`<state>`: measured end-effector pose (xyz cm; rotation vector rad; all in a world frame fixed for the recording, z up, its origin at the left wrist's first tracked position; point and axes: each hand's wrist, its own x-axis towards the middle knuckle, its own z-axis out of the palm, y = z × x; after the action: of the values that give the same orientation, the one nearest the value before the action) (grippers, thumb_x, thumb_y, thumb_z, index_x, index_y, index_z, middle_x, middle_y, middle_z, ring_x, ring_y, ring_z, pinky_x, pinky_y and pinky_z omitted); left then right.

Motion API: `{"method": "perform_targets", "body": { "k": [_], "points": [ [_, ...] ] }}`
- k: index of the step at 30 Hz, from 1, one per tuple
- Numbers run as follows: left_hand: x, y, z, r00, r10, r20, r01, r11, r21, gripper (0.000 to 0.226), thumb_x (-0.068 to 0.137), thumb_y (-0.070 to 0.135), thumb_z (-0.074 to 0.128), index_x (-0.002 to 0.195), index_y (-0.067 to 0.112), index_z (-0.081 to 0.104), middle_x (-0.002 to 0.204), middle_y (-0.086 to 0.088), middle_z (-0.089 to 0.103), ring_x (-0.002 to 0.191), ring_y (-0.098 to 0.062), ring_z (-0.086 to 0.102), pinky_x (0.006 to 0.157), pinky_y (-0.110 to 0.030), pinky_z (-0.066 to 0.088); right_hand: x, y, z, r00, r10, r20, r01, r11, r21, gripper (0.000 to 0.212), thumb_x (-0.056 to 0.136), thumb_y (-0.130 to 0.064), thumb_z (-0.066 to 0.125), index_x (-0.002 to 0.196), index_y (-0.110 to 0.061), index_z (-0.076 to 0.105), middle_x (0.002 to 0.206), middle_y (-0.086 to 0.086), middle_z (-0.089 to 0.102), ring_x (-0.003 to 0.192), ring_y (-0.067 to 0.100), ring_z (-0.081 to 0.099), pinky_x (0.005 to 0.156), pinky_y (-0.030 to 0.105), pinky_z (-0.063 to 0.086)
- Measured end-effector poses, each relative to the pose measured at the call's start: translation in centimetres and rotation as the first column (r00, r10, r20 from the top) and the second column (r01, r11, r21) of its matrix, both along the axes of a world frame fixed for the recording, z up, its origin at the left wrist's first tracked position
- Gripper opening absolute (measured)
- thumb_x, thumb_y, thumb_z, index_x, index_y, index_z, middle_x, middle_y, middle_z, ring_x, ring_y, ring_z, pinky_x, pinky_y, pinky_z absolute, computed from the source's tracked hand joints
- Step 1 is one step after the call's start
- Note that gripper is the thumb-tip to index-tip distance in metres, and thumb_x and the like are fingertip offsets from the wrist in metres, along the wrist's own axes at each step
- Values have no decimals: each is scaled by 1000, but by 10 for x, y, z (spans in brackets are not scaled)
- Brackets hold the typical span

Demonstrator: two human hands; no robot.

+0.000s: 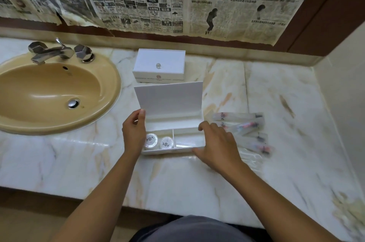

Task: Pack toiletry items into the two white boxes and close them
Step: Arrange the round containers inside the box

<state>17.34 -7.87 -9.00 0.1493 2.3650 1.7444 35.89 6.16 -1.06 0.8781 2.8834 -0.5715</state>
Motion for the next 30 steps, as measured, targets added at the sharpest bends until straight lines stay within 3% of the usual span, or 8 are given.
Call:
{"method": "perform_targets", "body": {
  "k": [4, 9, 14, 23, 30],
  "points": [
    [0, 1, -1, 1000, 4, -7, -4, 1000, 4, 20, 100, 27, 55, 103, 14, 70, 94, 11, 68, 77, 17, 58, 73, -1, 40, 10, -3, -12, 994, 21, 104, -21, 1000, 1, 76, 71, -47, 75, 131, -25, 34, 114, 2, 54, 105, 26, 53, 91, 39, 40],
    [0, 0, -2, 1000, 2, -18, -2, 1000, -3, 21, 100, 27, 55, 103, 13, 70, 95, 7, 69, 76, 17, 57, 73, -1, 40, 18, -7, -23, 989, 50, 140, -55, 998, 30, 79, 76, -21, 69, 141, -24, 23, 111, 6, 54, 101, 30, 55, 89, 38, 39],
    [-1, 0, -2, 1000, -6, -20, 6, 1000, 6, 19, 100, 26, 55, 100, 15, 69, 92, 9, 68, 75, 16, 57, 74, -3, 42, 22, -6, -26, 989, 80, 122, -79, 997, -9, 71, 78, -9, 60, 139, -21, 25, 104, 6, 56, 96, 29, 55, 84, 36, 42],
    [1, 0, 0, 1000, -6, -18, 7, 1000, 4, 19, 100, 27, 54, 102, 16, 69, 94, 10, 69, 77, 16, 58, 73, -2, 41, 16, -5, 5, 997, 82, 5, -82, 996, -35, 38, 84, -17, 58, 121, -20, 51, 114, 2, 48, 99, 25, 50, 87, 31, 40],
    [1, 0, 0, 1000, 2, -3, -2, 1000, 14, 25, 100, 30, 55, 110, 12, 70, 100, 7, 69, 84, 13, 60, 76, -3, 41, -13, -13, 28, 988, 136, -67, -142, 985, -95, 33, 82, -20, 61, 114, -20, 56, 110, 0, 48, 98, 22, 51, 79, 28, 36]
  ]
}}
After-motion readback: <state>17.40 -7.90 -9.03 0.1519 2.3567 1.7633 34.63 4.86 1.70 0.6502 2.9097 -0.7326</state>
